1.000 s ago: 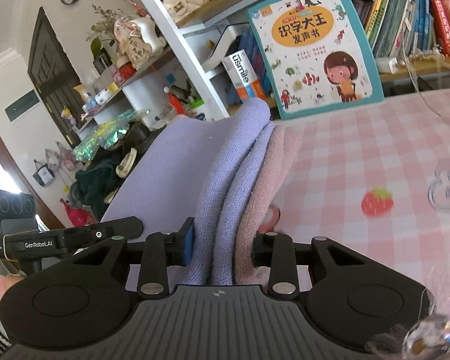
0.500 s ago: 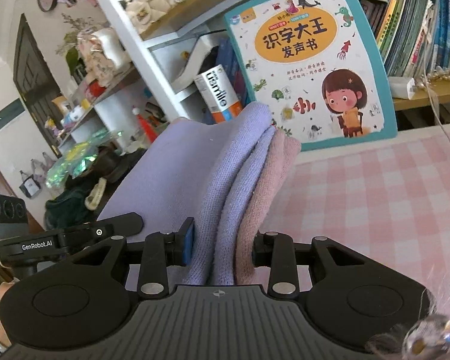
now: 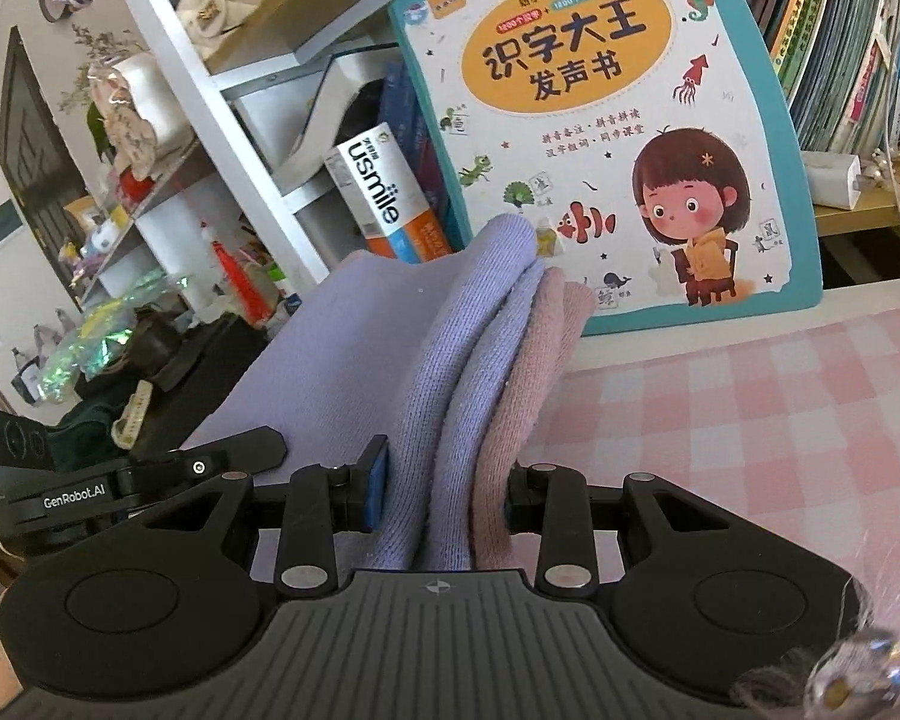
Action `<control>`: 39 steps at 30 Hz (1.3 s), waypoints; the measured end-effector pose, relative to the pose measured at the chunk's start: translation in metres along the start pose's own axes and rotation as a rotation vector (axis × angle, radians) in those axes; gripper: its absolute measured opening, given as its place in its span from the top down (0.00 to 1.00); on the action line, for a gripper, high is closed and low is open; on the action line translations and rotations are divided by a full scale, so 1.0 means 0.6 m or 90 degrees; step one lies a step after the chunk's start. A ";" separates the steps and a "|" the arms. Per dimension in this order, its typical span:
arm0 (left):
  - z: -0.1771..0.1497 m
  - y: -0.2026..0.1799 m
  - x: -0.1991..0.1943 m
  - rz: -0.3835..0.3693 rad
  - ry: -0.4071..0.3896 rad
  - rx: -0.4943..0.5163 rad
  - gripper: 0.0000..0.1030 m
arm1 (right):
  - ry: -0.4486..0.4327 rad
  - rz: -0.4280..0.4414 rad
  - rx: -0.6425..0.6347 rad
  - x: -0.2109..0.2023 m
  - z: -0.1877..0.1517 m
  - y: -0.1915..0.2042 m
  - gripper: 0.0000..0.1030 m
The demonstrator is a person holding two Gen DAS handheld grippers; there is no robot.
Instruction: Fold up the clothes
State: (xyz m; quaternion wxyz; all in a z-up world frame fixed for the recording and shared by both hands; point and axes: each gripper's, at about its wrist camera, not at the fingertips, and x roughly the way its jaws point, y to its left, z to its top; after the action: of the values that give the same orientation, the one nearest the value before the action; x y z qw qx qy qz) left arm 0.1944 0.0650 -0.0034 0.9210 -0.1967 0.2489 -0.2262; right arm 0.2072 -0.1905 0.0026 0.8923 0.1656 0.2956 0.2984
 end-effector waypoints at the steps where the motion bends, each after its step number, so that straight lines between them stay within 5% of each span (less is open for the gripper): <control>1: 0.001 0.002 0.004 0.001 -0.001 0.002 0.41 | -0.001 0.002 0.002 0.004 0.001 -0.004 0.70; 19: -0.016 0.034 0.052 0.022 0.017 -0.018 0.39 | 0.008 -0.001 0.039 0.045 -0.014 -0.052 0.64; 21: -0.017 0.034 0.048 0.030 0.013 -0.024 0.34 | -0.003 -0.016 0.032 0.039 -0.016 -0.048 0.55; 23: -0.019 0.030 0.036 0.046 -0.008 -0.022 0.25 | -0.022 -0.041 0.019 0.029 -0.019 -0.042 0.33; 26: -0.021 0.006 -0.001 0.066 -0.073 0.012 0.14 | -0.071 -0.065 -0.002 -0.003 -0.026 -0.032 0.24; 30: -0.028 -0.039 -0.040 0.097 -0.118 0.060 0.11 | -0.108 -0.101 -0.022 -0.051 -0.046 -0.015 0.22; 39: -0.094 -0.148 -0.088 0.169 -0.095 0.186 0.10 | -0.121 -0.211 -0.088 -0.133 -0.122 0.034 0.17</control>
State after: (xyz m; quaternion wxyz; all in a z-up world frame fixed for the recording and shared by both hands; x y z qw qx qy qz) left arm 0.0948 0.0053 0.0133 0.9773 -0.0429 0.1684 -0.1215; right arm 0.1007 -0.2165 -0.0101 0.9623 0.0803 0.2118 0.1503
